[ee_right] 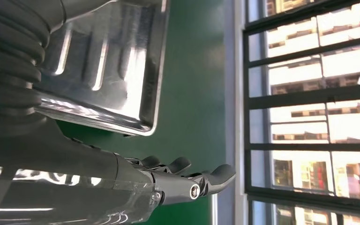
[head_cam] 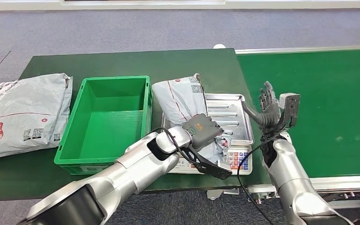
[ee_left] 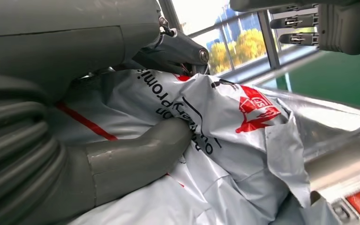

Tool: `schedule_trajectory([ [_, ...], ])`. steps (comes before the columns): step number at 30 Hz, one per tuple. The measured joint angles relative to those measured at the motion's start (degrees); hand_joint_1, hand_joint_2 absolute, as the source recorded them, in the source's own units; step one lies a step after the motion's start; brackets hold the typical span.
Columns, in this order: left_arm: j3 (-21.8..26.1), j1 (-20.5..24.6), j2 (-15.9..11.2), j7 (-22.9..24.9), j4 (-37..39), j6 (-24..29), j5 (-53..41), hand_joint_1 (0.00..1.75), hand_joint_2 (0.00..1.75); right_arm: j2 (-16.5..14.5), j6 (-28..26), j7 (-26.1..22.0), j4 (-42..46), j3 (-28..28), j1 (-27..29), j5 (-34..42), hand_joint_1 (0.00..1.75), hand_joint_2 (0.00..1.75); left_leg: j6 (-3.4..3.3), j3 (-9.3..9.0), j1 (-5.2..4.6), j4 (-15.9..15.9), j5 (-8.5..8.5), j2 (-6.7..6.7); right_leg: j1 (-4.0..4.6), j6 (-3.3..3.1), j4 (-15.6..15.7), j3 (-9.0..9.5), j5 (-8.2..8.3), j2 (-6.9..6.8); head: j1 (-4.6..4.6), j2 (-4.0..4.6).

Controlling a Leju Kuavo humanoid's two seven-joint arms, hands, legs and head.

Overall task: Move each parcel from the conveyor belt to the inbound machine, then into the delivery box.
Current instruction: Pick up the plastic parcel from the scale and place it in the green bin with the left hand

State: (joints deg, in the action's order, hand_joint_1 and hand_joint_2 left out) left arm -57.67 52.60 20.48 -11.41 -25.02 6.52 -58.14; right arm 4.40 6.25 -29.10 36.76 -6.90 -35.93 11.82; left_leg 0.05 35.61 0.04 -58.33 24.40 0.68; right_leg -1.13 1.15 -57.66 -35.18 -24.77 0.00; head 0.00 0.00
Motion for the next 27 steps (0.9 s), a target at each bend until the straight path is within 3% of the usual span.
schedule_trajectory([
  [6, 0.21, 1.46, -0.06, 4.19, -1.03, 5.58, -2.46, 1.75, 1.75, -1.01, -4.10, -1.33, 0.91, 1.81, -0.38, 0.67, 0.00, 1.75, 0.00, 0.01, 0.00, 0.00, -0.01, 0.03, 0.00, 0.00, 0.00, 0.01, 0.00, -0.03, 0.00, 0.00],
  [12, 5.37, 1.51, -2.03, 9.88, -2.54, 14.16, -6.63, 1.75, 1.75, -1.90, -6.69, -0.57, 6.55, 3.83, 3.32, 0.50, 0.00, 1.75, 0.01, 0.03, 0.01, 0.01, 0.00, 0.00, 0.01, -0.01, 0.00, -0.03, 0.00, 0.02, 0.00, 0.00],
  [19, 11.93, 0.55, -4.05, 11.39, -2.68, 14.46, -7.52, 1.75, 1.75, -2.54, -6.94, -0.06, 10.03, 4.61, 4.95, -0.68, 0.00, 1.75, 0.04, 0.04, 0.03, 0.02, -0.04, 0.01, 0.03, -0.01, -0.01, -0.04, 0.00, -0.01, 0.00, 0.00],
  [27, 19.65, -1.47, -6.04, 12.72, -2.56, 10.65, -3.62, 1.75, 1.75, -2.65, -5.25, 0.79, 13.89, 5.44, 7.22, -0.52, 0.00, 1.75, 0.04, 0.06, 0.03, 0.01, -0.03, 0.03, 0.02, -0.01, -0.01, -0.06, 0.00, -0.01, 0.00, 0.00],
])
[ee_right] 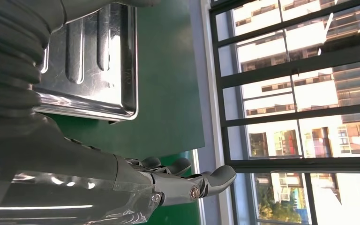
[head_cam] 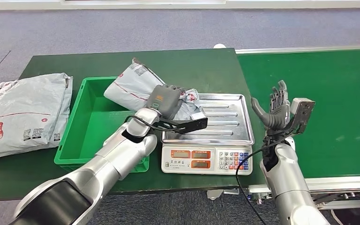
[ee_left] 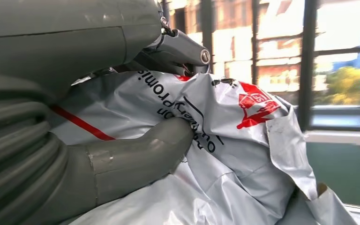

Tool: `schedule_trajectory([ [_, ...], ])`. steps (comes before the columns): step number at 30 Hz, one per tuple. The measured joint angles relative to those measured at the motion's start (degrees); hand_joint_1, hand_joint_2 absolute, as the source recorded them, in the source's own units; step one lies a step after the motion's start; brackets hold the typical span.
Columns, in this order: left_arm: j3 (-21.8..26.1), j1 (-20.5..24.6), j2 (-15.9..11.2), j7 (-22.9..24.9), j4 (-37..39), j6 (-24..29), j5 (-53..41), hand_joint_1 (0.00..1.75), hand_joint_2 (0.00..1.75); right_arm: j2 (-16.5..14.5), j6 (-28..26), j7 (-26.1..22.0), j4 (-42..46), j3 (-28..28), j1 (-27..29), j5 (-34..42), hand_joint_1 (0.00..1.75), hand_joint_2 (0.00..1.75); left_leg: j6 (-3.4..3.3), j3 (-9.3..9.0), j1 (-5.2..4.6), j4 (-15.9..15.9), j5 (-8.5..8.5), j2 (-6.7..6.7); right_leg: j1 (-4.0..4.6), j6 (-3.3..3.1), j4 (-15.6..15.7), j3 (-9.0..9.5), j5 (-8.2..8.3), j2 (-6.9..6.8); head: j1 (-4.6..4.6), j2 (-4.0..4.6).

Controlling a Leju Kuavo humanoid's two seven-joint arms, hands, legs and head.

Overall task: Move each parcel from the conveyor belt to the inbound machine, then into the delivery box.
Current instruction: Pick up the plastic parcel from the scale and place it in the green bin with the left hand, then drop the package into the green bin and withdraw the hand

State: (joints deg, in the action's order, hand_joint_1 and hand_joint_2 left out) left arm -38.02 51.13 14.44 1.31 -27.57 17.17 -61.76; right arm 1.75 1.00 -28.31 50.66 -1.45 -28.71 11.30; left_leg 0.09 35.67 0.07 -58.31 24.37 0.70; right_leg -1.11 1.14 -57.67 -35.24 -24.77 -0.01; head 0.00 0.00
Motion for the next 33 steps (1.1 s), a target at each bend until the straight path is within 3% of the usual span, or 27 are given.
schedule_trajectory([
  [12, 3.05, -1.07, -1.00, 0.76, 0.05, -1.14, 1.63, 1.75, 1.75, -0.25, 0.31, 0.04, 2.28, 0.29, 1.08, -0.66, 0.00, 1.75, 0.00, 0.01, 0.00, 0.00, 0.00, -0.01, 0.00, 0.00, 0.00, 0.00, 0.00, 0.01, 0.00, 0.00],
  [17, 6.30, -3.22, -1.83, 4.81, 0.39, 0.93, 1.61, 1.75, 1.75, -1.14, 0.68, 0.51, 4.94, 0.29, 2.89, -2.93, 0.00, 1.75, 0.01, 0.00, 0.02, 0.01, 0.01, -0.04, 0.03, -0.01, 0.00, -0.01, -0.01, 0.07, 0.00, 0.00],
  [26, 11.06, -5.14, -3.36, 15.25, 0.67, 3.72, -7.44, 1.75, 1.75, -3.11, 0.11, 0.61, 5.64, 0.29, 3.62, -7.57, 0.00, 1.75, 0.13, -0.13, 0.07, 0.07, 0.08, -0.48, 0.07, -0.16, 0.00, -0.04, 0.06, 0.42, 0.00, 0.00],
  [33, 14.23, -4.00, -4.25, 17.27, 1.85, 1.66, -10.18, 1.75, 1.75, -3.41, -0.63, 1.38, 4.46, 0.29, 1.31, -8.49, 0.00, 1.75, 0.26, -0.22, 0.08, 0.09, 0.00, -0.54, 0.21, -0.31, -0.01, -0.01, 0.16, 0.44, 0.01, 0.00],
])
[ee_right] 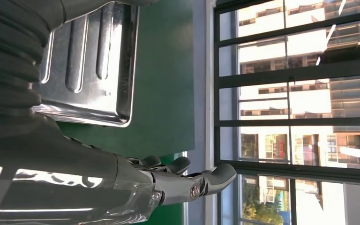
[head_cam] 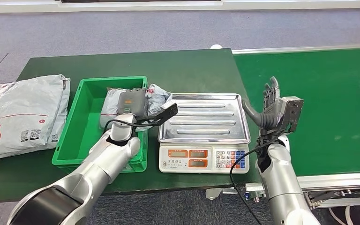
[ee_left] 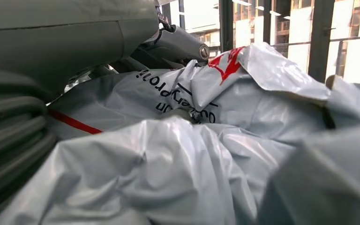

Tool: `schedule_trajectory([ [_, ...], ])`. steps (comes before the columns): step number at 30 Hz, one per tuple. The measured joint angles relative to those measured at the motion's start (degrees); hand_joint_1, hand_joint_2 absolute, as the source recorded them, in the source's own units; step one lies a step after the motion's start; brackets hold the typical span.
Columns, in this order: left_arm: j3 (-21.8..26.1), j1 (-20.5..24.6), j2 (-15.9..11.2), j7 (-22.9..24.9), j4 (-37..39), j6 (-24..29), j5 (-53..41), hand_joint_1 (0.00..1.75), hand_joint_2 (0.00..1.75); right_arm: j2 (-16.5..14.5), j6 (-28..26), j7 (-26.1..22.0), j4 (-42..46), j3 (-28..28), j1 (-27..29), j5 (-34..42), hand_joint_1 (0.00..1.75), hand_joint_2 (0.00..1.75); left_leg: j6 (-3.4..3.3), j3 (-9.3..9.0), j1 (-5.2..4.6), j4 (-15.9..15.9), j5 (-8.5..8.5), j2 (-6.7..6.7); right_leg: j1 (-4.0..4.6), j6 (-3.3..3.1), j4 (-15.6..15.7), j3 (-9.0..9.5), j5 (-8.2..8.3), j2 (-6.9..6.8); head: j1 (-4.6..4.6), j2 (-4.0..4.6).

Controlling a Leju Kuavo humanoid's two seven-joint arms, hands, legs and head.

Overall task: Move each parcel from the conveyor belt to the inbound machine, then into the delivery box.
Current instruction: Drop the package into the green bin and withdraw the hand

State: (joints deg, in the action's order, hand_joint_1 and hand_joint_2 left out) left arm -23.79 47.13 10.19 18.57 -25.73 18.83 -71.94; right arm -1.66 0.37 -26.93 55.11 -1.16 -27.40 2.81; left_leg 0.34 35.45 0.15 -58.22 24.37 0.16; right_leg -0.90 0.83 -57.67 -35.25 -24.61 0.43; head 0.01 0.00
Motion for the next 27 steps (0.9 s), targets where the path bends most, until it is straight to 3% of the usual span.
schedule_trajectory([
  [17, 3.39, -0.16, -1.01, 0.46, 0.32, -0.50, -1.84, 1.75, 1.75, 0.00, -0.23, 0.32, -0.01, 0.00, -1.01, -0.71, 0.00, 1.75, 0.10, -0.05, 0.01, 0.05, -0.07, 0.00, 0.03, -0.09, -0.01, 0.02, 0.06, 0.02, -0.01, 0.00],
  [23, 4.49, -0.61, -1.32, 2.61, 0.39, -0.95, -3.75, 1.75, 1.75, 0.00, -0.92, -0.20, -0.57, 0.00, -0.92, -1.56, 0.00, 1.75, 0.11, -0.08, 0.01, 0.05, -0.07, -0.01, 0.03, -0.09, -0.01, 0.02, 0.06, 0.03, 0.00, 0.00],
  [27, 4.70, -0.77, -2.01, 6.58, 0.98, -2.33, -8.30, 0.03, 1.75, 0.00, -1.40, -0.90, -1.67, 0.26, -0.23, -1.62, 0.00, 1.75, 0.11, -0.14, 0.01, 0.06, -0.07, -0.01, 0.03, -0.10, -0.01, 0.05, 0.06, 0.03, 0.00, 0.00],
])
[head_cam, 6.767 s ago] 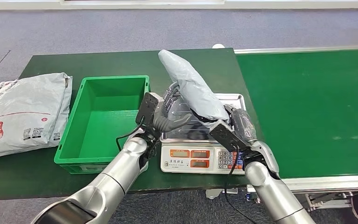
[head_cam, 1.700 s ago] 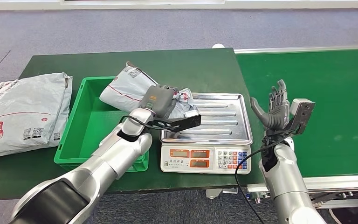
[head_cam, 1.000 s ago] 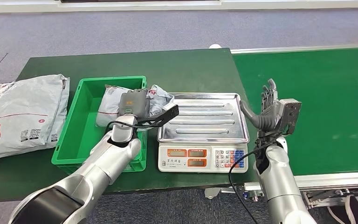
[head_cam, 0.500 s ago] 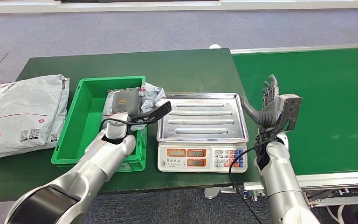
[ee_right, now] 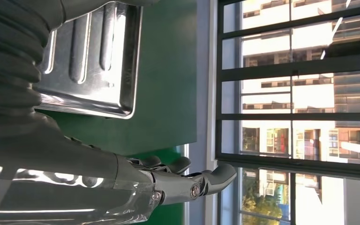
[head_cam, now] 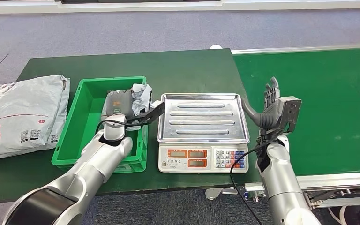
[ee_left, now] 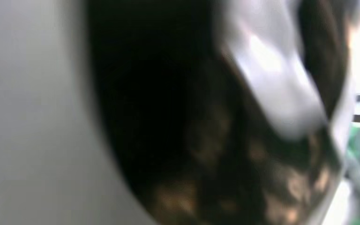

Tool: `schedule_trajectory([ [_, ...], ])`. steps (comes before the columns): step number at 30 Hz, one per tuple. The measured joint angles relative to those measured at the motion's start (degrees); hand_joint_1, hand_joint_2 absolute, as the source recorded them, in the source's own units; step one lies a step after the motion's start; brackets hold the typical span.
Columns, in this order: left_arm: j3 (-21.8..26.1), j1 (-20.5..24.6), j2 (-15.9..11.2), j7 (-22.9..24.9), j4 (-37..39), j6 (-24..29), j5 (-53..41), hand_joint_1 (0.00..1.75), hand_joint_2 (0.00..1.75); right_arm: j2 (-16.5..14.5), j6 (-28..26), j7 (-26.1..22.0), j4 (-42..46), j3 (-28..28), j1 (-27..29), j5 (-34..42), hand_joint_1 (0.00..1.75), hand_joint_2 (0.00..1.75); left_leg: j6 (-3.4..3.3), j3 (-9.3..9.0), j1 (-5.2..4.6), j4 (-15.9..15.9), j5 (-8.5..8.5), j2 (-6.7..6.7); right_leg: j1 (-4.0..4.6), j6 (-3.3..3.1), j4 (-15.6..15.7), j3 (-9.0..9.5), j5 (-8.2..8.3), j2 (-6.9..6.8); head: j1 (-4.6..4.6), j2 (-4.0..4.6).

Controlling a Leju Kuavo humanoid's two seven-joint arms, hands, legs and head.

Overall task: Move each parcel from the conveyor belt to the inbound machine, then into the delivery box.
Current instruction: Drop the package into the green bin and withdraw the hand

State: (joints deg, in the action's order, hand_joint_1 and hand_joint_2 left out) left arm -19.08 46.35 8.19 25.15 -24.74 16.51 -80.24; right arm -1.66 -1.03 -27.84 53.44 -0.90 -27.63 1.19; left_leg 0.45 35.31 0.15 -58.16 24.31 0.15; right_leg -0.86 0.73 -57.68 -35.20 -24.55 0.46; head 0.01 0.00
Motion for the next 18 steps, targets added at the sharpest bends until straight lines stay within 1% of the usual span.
schedule_trajectory([
  [1, 0.05, -0.04, -0.18, 0.93, 0.11, 0.36, -1.00, 0.00, 1.75, 0.00, -0.04, -0.03, -0.11, 0.24, 0.40, -0.03, 0.00, 1.75, 0.00, -0.01, 0.00, 0.00, 0.00, 0.00, 0.00, 0.00, 0.00, 0.01, 0.00, -0.01, 0.00, 0.00],
  [5, 1.19, -0.48, -0.87, 2.73, 0.24, 3.36, -3.75, 0.00, 1.75, 0.00, 0.16, 0.28, -0.17, 1.23, 2.39, -0.61, 0.00, 1.75, 0.00, 0.00, 0.01, 0.01, 0.00, 0.02, 0.01, -0.01, 0.00, 0.02, 0.00, -0.04, -0.01, 0.00],
  [9, 2.56, -1.21, -1.47, 3.83, -0.10, 3.75, -5.98, 0.00, 1.75, 0.00, 0.57, 0.28, 0.10, 1.81, 3.86, -1.15, 0.00, 1.75, 0.00, 0.00, 0.01, 0.01, -0.01, 0.02, 0.00, 0.00, 0.00, 0.02, 0.00, -0.05, -0.01, 0.00],
  [11, 3.28, -1.63, -1.77, 3.68, -0.56, 3.63, -6.44, 0.00, 1.75, 0.00, 0.80, 0.23, 0.75, 1.94, 4.79, -1.29, 0.00, 1.75, -0.01, 0.03, 0.02, 0.00, -0.02, 0.04, 0.00, 0.00, 0.00, -0.01, 0.00, -0.06, 0.00, 0.00],
  [14, 4.47, -1.82, -1.91, 2.08, -1.93, 4.36, -6.64, 0.00, 1.75, 0.00, 1.44, 0.81, 2.63, 2.16, 6.17, -1.16, 0.00, 1.75, -0.03, 0.13, 0.03, -0.01, -0.04, 0.08, -0.03, 0.00, 0.00, -0.08, 0.00, -0.08, -0.01, 0.00],
  [18, 5.80, -0.47, -1.93, 1.00, -2.96, 3.38, -6.66, 0.00, 1.75, 0.00, 2.31, 2.31, 4.94, 2.21, 6.74, -0.95, 0.00, 1.75, -0.04, 0.16, 0.03, -0.01, -0.04, 0.11, -0.08, 0.00, 0.00, -0.11, 0.00, -0.10, -0.01, 0.00],
])
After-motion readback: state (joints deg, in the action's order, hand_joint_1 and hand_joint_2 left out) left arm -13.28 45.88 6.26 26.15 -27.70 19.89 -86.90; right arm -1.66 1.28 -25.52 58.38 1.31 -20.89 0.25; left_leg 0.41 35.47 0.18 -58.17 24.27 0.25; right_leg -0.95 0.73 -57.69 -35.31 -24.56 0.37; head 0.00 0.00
